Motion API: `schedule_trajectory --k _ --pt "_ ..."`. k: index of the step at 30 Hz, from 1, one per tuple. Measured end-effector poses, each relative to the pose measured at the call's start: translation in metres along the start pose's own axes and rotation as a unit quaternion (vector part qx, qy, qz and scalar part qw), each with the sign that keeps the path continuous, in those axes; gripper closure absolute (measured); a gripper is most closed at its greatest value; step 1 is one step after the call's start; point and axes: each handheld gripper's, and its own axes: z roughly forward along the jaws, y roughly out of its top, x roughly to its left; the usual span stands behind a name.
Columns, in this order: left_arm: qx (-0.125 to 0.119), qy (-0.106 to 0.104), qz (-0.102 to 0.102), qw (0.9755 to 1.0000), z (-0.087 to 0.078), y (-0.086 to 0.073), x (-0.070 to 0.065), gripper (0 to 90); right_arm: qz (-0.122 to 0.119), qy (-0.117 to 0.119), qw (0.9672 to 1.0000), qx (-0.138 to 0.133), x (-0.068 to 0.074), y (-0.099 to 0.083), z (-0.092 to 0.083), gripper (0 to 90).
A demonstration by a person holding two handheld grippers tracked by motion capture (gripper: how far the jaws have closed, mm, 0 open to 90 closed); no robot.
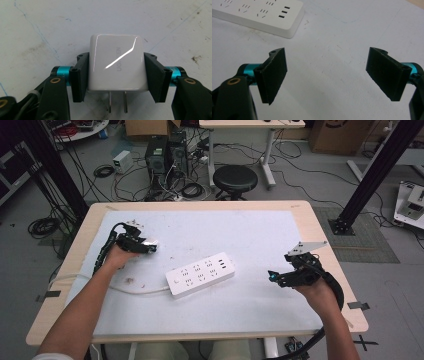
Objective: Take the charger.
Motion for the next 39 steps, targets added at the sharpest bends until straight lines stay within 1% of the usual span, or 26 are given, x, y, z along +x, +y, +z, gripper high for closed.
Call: schedule_trajectory --k 1,5,8,9,10,11,13,15,16,18,19,20,21,22,23,25,27,30,32,33,34,37,38,39 --pt "-0.001 0.002 0.004 1.0 0.0 0.0 0.0 42.1 0.0 0.0 1.0 0.0 0.0 0.0 0.0 17.5" --pt "-0.018 0.003 -0.001 0.9998 -0.004 -0.002 0.0 42.5 0.003 0.0 1.0 0.001 0.0 -0.002 -0.001 17.6" --pt "-0.021 0.005 0.005 0.9998 -0.007 -0.002 -0.002 42.6 0.004 0.0 1.0 0.0 -0.001 -0.002 -0.001 17.6" --pt "-0.033 0.008 0.011 0.9994 -0.011 -0.002 -0.004 42.6 0.005 0.0 1.0 -0.001 0.0 -0.002 -0.002 17.5" --pt "-0.037 0.007 0.011 0.9992 -0.013 -0.002 -0.005 42.7 0.004 -0.001 1.0 -0.001 0.0 -0.002 -0.002 17.5" --pt "-0.039 0.006 0.016 0.9991 -0.015 -0.002 -0.006 42.6 0.004 -0.001 1.0 -0.002 0.0 -0.002 -0.002 17.6" --pt "-0.051 0.008 0.018 0.9985 -0.02 -0.002 -0.01 42.7 0.002 -0.001 1.0 -0.004 0.001 -0.002 -0.003 17.6" --pt "-0.055 0.006 0.02 0.9983 -0.023 -0.002 -0.012 42.7 0.002 -0.001 1.0 -0.005 0.002 -0.002 -0.003 17.6" --pt "-0.076 0.004 0.021 0.9969 -0.032 -0.004 -0.017 42.7 0.0 -0.004 1.0 -0.007 0.003 -0.002 -0.005 17.6" --pt "-0.092 -0.001 0.02 0.9955 -0.038 -0.006 -0.021 42.7 -0.001 -0.004 0.9999 -0.009 0.004 -0.002 -0.006 17.6" --pt "-0.105 -0.005 0.024 0.9942 -0.041 -0.007 -0.023 42.7 -0.002 -0.004 0.9999 -0.011 0.005 -0.002 -0.007 17.6" --pt "-0.114 -0.01 0.022 0.9932 -0.044 -0.009 -0.025 42.7 -0.002 -0.005 0.9999 -0.012 0.006 -0.003 -0.007 17.5" --pt "-0.119 -0.008 0.026 0.9925 -0.047 -0.01 -0.027 42.7 -0.003 -0.006 0.9999 -0.013 0.006 -0.003 -0.008 17.6" --pt "-0.125 -0.013 0.028 0.9917 -0.051 -0.011 -0.028 42.7 -0.003 -0.006 0.9999 -0.013 0.007 -0.004 -0.008 17.5" --pt "-0.125 -0.013 0.028 0.9917 -0.051 -0.011 -0.028 42.7 -0.003 -0.006 0.9999 -0.013 0.007 -0.004 -0.008 17.5" --pt "-0.141 -0.015 0.025 0.9895 -0.056 -0.014 -0.032 42.7 -0.002 -0.007 0.9999 -0.014 0.008 -0.004 -0.008 17.5" --pt "-0.151 -0.018 0.018 0.9883 -0.061 -0.018 -0.037 42.7 -0.006 -0.01 0.9998 -0.017 0.008 -0.005 -0.008 17.5" --pt "-0.159 -0.018 0.026 0.9868 -0.07 -0.023 -0.043 42.6 0.0 -0.017 0.9997 -0.018 0.008 -0.006 -0.008 17.5" --pt "-0.169 -0.018 0.028 0.9851 -0.075 -0.027 -0.048 42.6 -0.001 -0.015 0.9997 -0.017 0.009 -0.007 -0.007 17.5" --pt "-0.171 -0.017 0.034 0.9846 -0.078 -0.028 -0.051 42.6 -0.001 -0.014 0.9997 -0.018 0.01 -0.007 -0.007 17.5" --pt "-0.173 -0.018 0.033 0.9841 -0.081 -0.029 -0.054 42.6 -0.001 -0.013 0.9997 -0.019 0.01 -0.006 -0.006 17.5" --pt "-0.189 -0.023 0.037 0.9811 -0.091 -0.031 -0.062 42.6 -0.001 -0.011 0.9997 -0.023 0.012 -0.006 -0.006 17.5" --pt "-0.19 -0.023 0.041 0.9807 -0.094 -0.032 -0.065 42.6 -0.006 -0.009 0.9996 -0.026 0.012 -0.006 -0.006 17.5" --pt "-0.192 -0.025 0.043 0.9801 -0.098 -0.033 -0.069 42.6 -0.003 -0.007 0.9996 -0.026 0.013 -0.006 -0.006 17.5"
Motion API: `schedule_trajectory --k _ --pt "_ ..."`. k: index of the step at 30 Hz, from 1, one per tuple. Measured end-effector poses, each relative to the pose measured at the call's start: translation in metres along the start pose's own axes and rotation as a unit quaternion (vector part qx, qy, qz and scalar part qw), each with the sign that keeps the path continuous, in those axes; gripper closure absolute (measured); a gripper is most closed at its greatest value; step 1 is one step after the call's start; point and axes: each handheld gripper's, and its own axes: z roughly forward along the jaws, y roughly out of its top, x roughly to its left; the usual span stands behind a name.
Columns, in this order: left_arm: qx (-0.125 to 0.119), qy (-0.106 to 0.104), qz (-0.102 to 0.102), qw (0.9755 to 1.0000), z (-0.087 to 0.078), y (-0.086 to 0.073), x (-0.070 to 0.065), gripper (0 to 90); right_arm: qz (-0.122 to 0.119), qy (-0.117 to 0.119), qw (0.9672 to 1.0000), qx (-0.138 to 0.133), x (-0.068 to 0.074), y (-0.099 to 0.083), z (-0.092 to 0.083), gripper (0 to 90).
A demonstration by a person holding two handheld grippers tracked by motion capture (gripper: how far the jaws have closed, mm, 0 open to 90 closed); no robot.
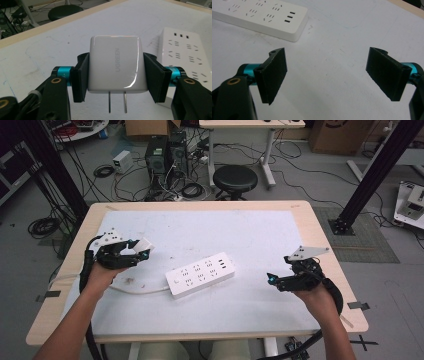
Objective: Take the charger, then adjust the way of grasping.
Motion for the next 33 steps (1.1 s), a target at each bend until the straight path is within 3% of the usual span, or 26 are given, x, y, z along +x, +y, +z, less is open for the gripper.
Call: schedule_trajectory --k 5,6,9,12,18,24,33 --pt "-0.007 -0.003 0.016 0.9998 -0.011 0.005 -0.016 42.6 0.0 0.005 1.0 -0.007 0.001 -0.001 -0.001 17.5" --pt "-0.01 -0.007 0.031 0.9994 -0.018 0.009 -0.025 42.6 -0.003 0.005 0.9999 -0.009 0.002 -0.001 -0.001 17.5" --pt "-0.012 -0.011 0.048 0.9987 -0.024 0.012 -0.036 42.6 -0.01 0.007 0.9997 -0.02 0.006 0.0 -0.003 17.5" --pt "-0.018 -0.017 0.051 0.9984 -0.027 0.014 -0.044 42.6 -0.013 0.007 0.9995 -0.027 0.008 0.001 -0.002 17.5" --pt "-0.022 -0.039 0.057 0.9974 -0.027 0.016 -0.057 42.5 -0.028 0.014 0.9989 -0.034 0.01 0.005 -0.002 17.5" --pt "-0.02 -0.06 0.069 0.9956 -0.024 0.017 -0.068 42.5 -0.024 0.019 0.9987 -0.04 0.01 0.007 -0.003 17.5" --pt "-0.019 -0.091 0.095 0.9911 -0.018 0.021 -0.081 42.5 -0.014 0.049 0.9984 -0.026 0.011 0.013 0.007 17.5"
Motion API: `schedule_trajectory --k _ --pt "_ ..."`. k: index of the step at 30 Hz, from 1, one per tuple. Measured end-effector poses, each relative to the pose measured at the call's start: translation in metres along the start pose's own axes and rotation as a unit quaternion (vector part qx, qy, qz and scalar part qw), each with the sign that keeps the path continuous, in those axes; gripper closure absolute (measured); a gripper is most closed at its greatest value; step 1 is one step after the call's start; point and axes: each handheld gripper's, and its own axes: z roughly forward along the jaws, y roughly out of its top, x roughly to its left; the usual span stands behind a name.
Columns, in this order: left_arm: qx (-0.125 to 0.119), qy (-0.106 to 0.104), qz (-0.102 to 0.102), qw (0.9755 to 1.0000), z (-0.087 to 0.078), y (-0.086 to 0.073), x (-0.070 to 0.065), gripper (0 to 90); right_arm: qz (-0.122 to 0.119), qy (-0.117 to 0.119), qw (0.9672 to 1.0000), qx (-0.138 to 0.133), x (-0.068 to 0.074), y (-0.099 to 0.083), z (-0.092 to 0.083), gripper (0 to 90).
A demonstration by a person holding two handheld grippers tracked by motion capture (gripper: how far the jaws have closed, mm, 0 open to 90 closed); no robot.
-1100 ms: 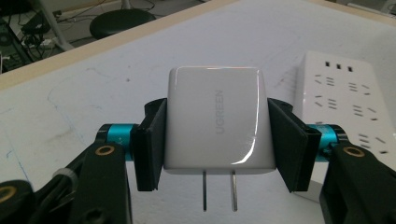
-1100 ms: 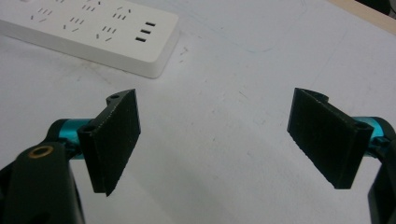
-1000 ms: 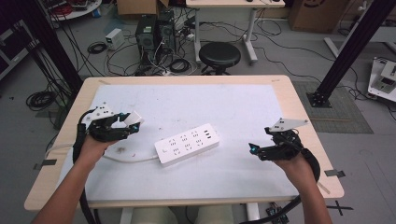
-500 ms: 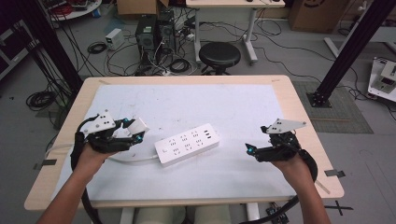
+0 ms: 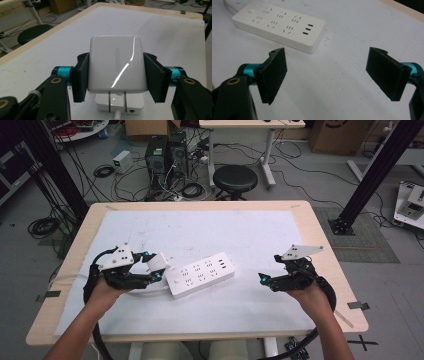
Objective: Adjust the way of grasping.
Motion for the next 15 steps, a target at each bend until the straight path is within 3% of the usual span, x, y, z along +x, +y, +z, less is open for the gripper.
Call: schedule_trajectory --k 5,15 --pt "-0.003 -0.016 0.009 0.9998 0.007 0.002 -0.005 42.5 0.002 0.026 0.9996 0.005 0.004 0.006 0.007 17.5" --pt "0.0 -0.035 0.025 0.9991 0.015 0.004 -0.012 42.5 0.0 0.055 0.9985 0.01 0.012 0.02 0.021 17.5"
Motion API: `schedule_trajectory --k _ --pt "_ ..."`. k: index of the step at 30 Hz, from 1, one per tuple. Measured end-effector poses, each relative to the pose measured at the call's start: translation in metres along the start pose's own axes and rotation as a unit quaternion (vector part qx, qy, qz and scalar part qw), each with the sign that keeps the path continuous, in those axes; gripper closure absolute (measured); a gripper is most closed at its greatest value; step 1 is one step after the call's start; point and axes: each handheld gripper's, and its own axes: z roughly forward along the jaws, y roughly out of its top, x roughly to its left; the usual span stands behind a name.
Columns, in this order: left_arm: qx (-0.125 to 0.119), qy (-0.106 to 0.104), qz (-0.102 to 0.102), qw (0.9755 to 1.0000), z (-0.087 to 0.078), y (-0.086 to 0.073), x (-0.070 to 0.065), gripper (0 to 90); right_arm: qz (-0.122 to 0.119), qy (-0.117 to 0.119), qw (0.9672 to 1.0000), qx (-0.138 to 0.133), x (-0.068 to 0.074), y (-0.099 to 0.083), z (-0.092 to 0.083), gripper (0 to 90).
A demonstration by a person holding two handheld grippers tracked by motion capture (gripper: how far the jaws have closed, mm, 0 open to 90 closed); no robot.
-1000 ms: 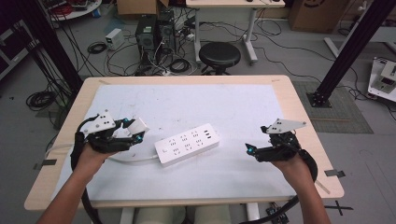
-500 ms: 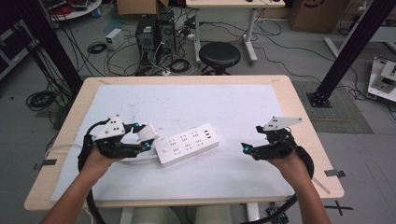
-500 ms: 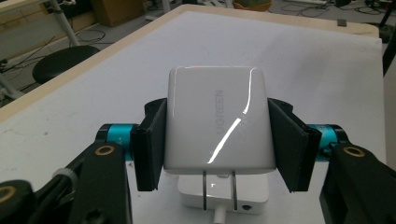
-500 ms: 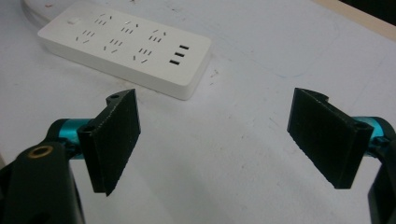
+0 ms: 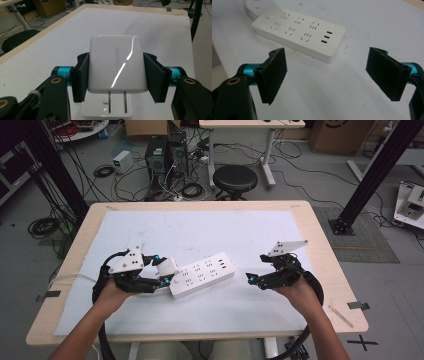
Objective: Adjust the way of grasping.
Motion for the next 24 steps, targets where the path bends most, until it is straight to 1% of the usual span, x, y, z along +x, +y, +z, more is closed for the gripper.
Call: schedule_trajectory --k 2,5,7,10,11,15,19,22,24 --pt "0.0 -0.001 0.004 1.0 0.001 0.0 -0.002 42.5 0.005 0.008 0.9999 0.008 0.001 0.002 0.003 17.5" --pt "0.002 -0.006 0.016 0.9999 0.002 0.001 -0.005 42.5 0.006 0.013 0.9997 0.018 0.002 0.004 0.006 17.5" --pt "0.004 -0.009 0.02 0.9997 0.004 0.001 -0.007 42.5 0.007 0.018 0.9996 0.021 0.003 0.005 0.008 17.5" --pt "0.008 -0.016 0.034 0.9993 0.006 0.002 -0.009 42.5 0.012 0.035 0.999 0.026 0.004 0.007 0.012 17.5" --pt "0.008 -0.018 0.038 0.9991 0.007 0.003 -0.01 42.5 0.019 0.041 0.9986 0.028 0.004 0.008 0.013 17.5" --pt "0.014 -0.023 0.046 0.9986 0.012 0.004 -0.012 42.5 0.026 0.069 0.997 0.025 0.008 0.012 0.017 17.5" --pt "0.016 -0.026 0.054 0.9981 0.017 0.006 -0.013 42.5 0.032 0.088 0.9952 0.029 0.014 0.016 0.022 17.5" --pt "0.02 -0.029 0.063 0.9974 0.02 0.006 -0.016 42.5 0.043 0.099 0.9936 0.034 0.016 0.02 0.026 17.6" --pt "0.022 -0.03 0.067 0.9971 0.022 0.006 -0.017 42.5 0.049 0.108 0.9924 0.032 0.016 0.021 0.028 17.6"
